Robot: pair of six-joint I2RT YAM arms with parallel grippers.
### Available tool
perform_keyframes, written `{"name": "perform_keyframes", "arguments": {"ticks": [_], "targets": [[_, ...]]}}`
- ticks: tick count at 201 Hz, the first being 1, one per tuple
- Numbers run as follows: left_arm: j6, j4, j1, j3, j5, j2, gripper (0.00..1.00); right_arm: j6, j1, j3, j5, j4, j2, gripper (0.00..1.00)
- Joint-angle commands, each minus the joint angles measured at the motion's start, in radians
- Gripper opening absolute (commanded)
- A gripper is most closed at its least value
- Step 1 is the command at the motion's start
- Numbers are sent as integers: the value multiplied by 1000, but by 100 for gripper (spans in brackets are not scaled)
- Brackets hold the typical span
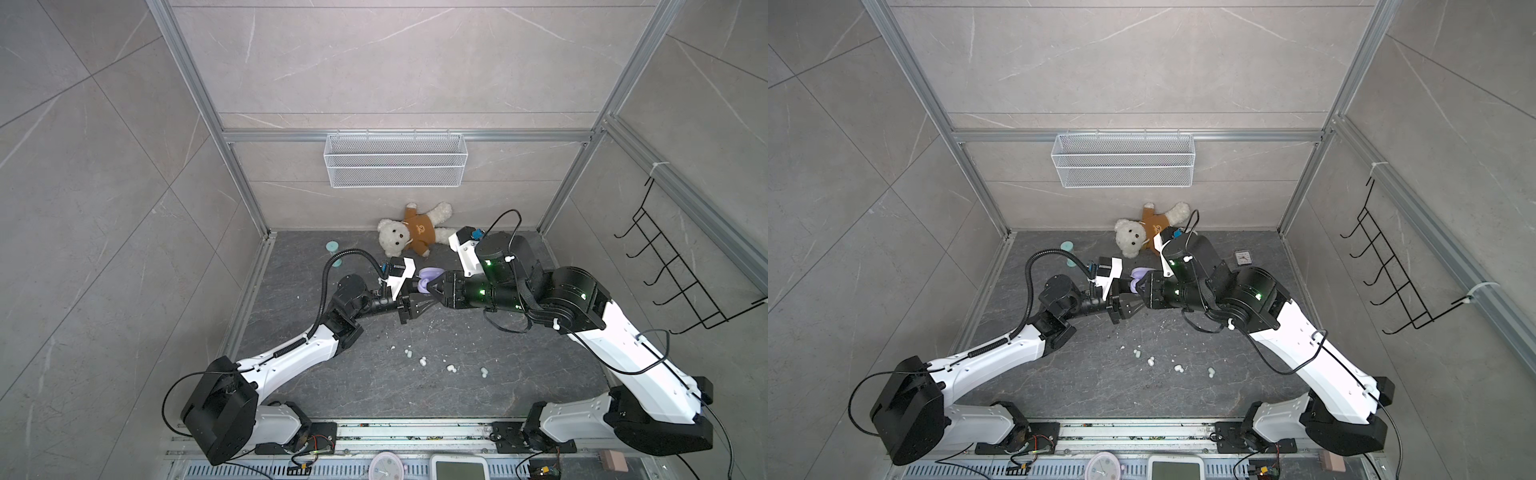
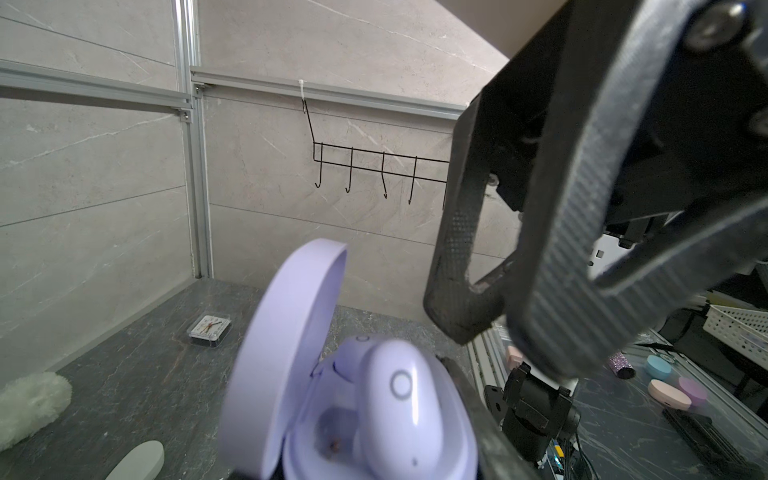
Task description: Insert the wireless bluetooth earbuds into the charging case
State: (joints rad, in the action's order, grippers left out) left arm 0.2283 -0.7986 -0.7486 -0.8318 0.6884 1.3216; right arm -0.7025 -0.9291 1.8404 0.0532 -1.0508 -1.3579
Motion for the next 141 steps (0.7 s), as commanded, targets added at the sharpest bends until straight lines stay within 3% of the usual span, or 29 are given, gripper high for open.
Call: {"name": "perform_keyframes", "arguments": {"ticks": [1, 141], "targets": [[-47, -21, -7, -9, -12, -26, 14, 24, -6, 21, 35, 11, -18, 33], [-55, -18, -26, -3, 2, -41, 14, 34, -7, 44, 115, -20, -33, 29]]}}
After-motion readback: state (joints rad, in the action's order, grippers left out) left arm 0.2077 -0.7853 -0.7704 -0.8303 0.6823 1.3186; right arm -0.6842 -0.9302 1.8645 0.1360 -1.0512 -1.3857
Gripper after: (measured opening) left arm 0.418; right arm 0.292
